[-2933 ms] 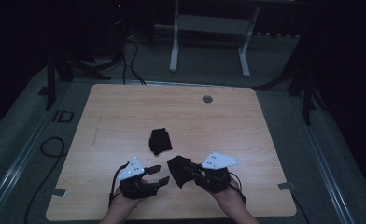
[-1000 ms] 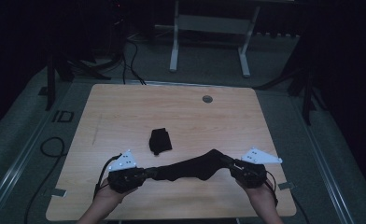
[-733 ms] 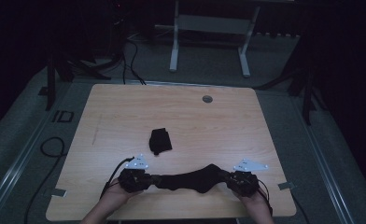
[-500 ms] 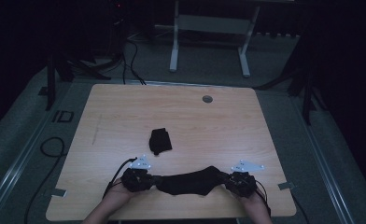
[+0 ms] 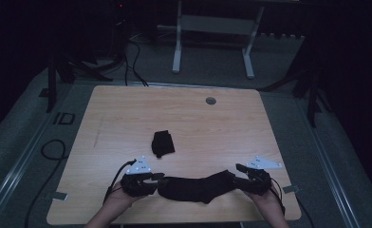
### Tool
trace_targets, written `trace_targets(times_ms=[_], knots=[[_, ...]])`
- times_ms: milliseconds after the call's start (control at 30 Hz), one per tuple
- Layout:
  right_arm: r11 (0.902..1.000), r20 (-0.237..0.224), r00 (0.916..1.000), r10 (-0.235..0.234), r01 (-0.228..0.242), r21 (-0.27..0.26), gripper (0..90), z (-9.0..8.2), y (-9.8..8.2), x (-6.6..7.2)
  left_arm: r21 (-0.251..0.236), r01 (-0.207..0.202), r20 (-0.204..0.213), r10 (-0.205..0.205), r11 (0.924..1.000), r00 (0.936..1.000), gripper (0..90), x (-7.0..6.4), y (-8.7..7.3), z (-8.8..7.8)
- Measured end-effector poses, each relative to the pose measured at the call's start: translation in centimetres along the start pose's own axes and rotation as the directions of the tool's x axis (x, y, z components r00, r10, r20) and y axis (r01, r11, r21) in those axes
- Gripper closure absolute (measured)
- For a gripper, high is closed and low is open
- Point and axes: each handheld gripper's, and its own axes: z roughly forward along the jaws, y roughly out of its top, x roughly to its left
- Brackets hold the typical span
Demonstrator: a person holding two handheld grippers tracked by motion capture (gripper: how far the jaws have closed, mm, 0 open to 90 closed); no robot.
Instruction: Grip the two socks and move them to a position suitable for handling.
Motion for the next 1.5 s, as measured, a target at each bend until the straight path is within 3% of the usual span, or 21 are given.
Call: trace_targets(times_ms=[33,133,200,333,500,567,700,767,833,967,1100,1167,1300,1367,1433,1500], knots=[[1.0000,0.000,1.0000,-0.001,0.001,0.009,51.8,0.3,-0.1,-0.1,0.011,-0.009,0.002,0.009,0.9999,1.0000,71.2,-0.2,-0.1,0.4],[0.9990,-0.002,0.9990,-0.044,0.044,0.004,78.5,0.9,-0.5,0.1,0.067,-0.022,0.009,0.021,0.9975,0.9997,78.4,-0.4,-0.6,1.6],[0.9986,-0.013,0.9988,-0.047,0.048,0.022,89.8,1.4,-0.8,0.2,0.098,-0.020,0.006,0.020,0.9950,0.9998,83.6,-0.3,-0.9,2.2],[0.9926,-0.034,0.9950,-0.094,0.097,0.074,90.0,2.6,-1.3,0.4,0.123,0.005,-0.009,-0.004,0.9924,1.0000,86.4,0.4,-1.4,2.8],[0.9870,-0.025,0.9947,-0.100,0.102,0.124,90.0,3.8,-2.0,0.4,0.141,0.015,-0.038,-0.010,0.9898,0.9992,88.8,1.2,-2.0,3.3],[0.9900,-0.027,0.9966,-0.078,0.081,0.116,90.0,3.9,-2.3,0.3,0.128,0.038,-0.048,-0.032,0.9911,0.9984,89.3,1.6,-2.0,3.3],[0.9909,-0.001,0.9972,-0.074,0.074,0.113,90.0,3.6,-2.7,0.8,0.121,0.030,-0.077,-0.021,0.9922,0.9968,89.4,2.1,-2.0,3.2],[0.9918,0.003,0.9982,-0.059,0.059,0.113,89.9,3.3,-3.0,1.1,0.118,0.031,-0.073,-0.023,0.9925,0.9971,89.4,2.2,-2.0,3.2],[0.9911,0.009,0.9972,-0.074,0.073,0.111,89.9,2.9,-3.4,1.3,0.117,0.032,-0.072,-0.024,0.9926,0.9971,89.4,2.1,-2.0,3.2],[0.9931,-0.001,0.9985,-0.055,0.055,0.103,89.8,2.7,-3.6,1.0,0.115,0.034,-0.064,-0.027,0.9927,0.9976,89.3,2.1,-2.1,3.2],[0.9921,0.014,0.9976,-0.068,0.067,0.107,89.8,2.9,-3.4,0.8,0.109,0.045,-0.060,-0.039,0.9931,0.9974,89.3,2.1,-2.1,3.3],[0.9927,0.008,0.9988,-0.049,0.048,0.110,89.5,3.0,-3.3,0.5,0.110,0.045,-0.058,-0.039,0.9929,0.9976,89.3,2.1,-2.1,3.3],[0.9926,0.008,0.9985,-0.055,0.054,0.109,85.0,2.9,-3.3,0.6,0.104,0.052,-0.050,-0.047,0.9932,0.9977,89.0,2.1,-2.1,3.3],[0.9938,-0.010,0.9992,-0.039,0.039,0.104,77.3,2.7,-3.2,0.7,0.092,0.045,-0.042,-0.041,0.9947,0.9983,85.8,2.0,-2.1,3.2],[0.9948,-0.007,0.9990,-0.044,0.044,0.092,74.6,2.5,-2.9,0.8,0.061,0.048,-0.036,-0.045,0.9970,0.9983,75.6,2.0,-1.9,2.5],[0.9960,-0.033,0.9986,-0.042,0.044,0.077,65.6,2.2,-2.4,0.8,0.020,0.051,-0.041,-0.050,0.9985,0.9979,64.2,2.0,-1.6,1.6]])
